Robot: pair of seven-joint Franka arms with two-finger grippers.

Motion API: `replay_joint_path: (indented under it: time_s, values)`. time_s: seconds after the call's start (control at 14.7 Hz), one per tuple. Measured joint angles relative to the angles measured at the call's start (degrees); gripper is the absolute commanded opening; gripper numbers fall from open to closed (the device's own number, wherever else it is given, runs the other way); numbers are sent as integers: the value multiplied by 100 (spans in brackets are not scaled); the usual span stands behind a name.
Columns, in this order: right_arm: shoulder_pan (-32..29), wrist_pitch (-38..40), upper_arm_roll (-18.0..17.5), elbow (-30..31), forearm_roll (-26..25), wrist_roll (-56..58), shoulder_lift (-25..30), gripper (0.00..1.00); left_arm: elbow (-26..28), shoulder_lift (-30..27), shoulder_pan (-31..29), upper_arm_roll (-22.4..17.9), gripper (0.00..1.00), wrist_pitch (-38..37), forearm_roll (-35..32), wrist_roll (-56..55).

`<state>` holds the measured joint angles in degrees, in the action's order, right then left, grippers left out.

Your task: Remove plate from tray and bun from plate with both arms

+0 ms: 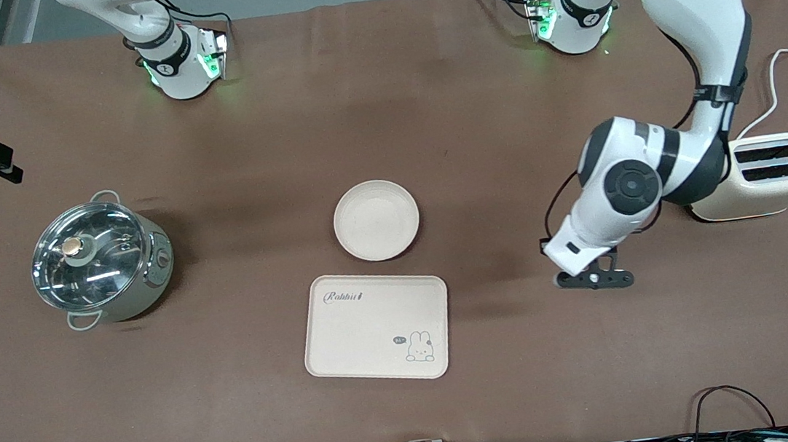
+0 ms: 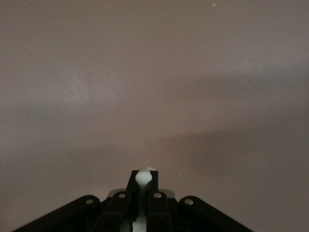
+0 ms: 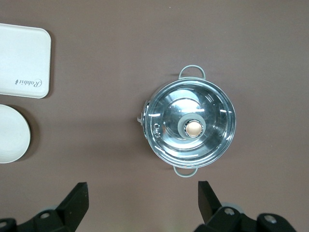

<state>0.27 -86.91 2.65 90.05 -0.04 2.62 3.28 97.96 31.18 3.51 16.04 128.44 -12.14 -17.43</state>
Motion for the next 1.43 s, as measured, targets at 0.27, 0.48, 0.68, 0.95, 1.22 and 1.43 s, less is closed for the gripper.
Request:
replay_joint_path:
  time_s: [0.27, 0.48, 0.68, 0.95, 1.22, 1.43]
  values:
    - [149, 4, -5, 0, 5, -7, 0, 100, 751, 269, -406, 34, 100, 1087, 0, 340]
    - [186, 4, -5, 0, 5, -9, 0, 100, 768, 319, -443, 40, 100, 1143, 0, 380]
    - [186, -3, -4, 0, 5, -9, 0, 100, 752, 305, -443, 56, 100, 1144, 0, 388]
    - [186, -12, -3, -3, 4, -9, 0, 100, 500, 102, -476, 62, 100, 883, 0, 392]
    - [185, -12, 11, -10, -18, -9, 0, 100, 34, -729, -611, 139, 100, -434, 11, 608]
    - [182, -12, 29, -13, -34, -9, -1, 100, -62, -1515, -882, 146, 100, -1256, 543, 1192]
